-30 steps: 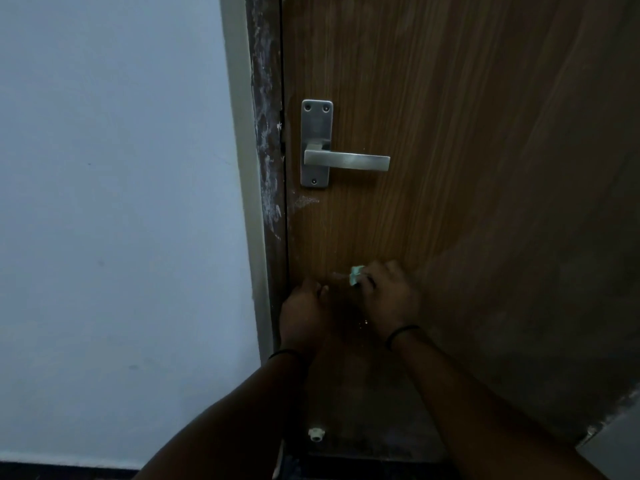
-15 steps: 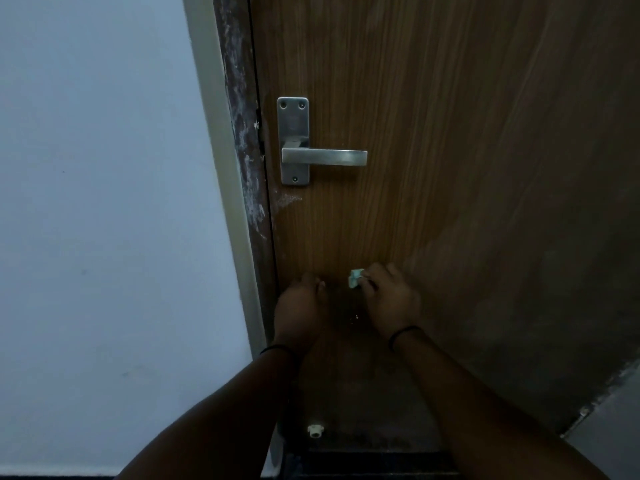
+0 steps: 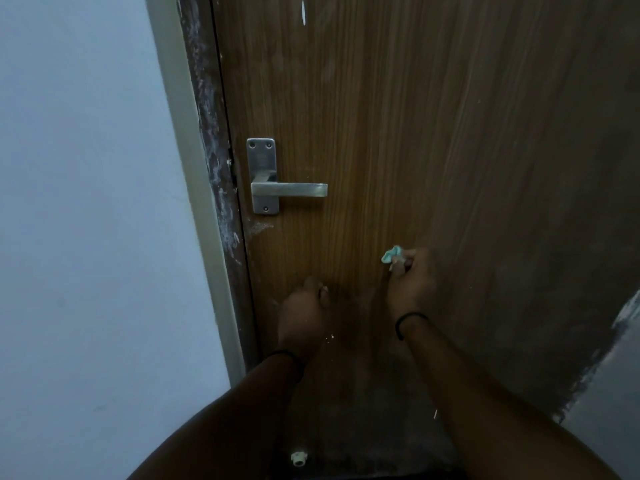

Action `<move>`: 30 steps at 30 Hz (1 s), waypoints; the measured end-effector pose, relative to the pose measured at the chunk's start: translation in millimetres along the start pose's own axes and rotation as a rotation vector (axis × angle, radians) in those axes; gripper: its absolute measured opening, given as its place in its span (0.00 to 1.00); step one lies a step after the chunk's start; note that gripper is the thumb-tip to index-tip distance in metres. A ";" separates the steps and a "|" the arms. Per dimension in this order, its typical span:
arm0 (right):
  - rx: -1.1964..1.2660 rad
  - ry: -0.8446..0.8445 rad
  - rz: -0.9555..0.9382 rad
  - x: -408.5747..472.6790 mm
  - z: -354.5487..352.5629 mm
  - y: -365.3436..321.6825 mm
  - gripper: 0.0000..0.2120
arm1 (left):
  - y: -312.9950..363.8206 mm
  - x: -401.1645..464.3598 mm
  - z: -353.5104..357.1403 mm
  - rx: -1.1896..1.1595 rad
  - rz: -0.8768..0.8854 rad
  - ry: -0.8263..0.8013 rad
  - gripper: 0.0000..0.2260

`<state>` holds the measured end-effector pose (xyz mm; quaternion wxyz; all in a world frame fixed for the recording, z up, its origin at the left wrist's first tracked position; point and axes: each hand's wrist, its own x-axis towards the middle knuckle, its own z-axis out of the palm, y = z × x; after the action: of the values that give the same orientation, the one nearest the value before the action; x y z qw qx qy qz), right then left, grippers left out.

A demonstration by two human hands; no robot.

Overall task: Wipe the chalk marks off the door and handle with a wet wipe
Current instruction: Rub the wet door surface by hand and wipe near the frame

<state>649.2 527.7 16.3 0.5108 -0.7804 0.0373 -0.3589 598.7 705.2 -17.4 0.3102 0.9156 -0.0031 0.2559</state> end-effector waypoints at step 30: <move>-0.175 -0.235 -0.790 -61.4 123.0 -140.7 0.05 | -90.3 -30.7 -37.0 0.031 -0.079 0.109 0.27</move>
<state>634.0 715.5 73.0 0.2665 -0.8108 -0.2929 -0.4310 569.6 794.5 -58.0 0.3054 0.9044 0.0540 0.2930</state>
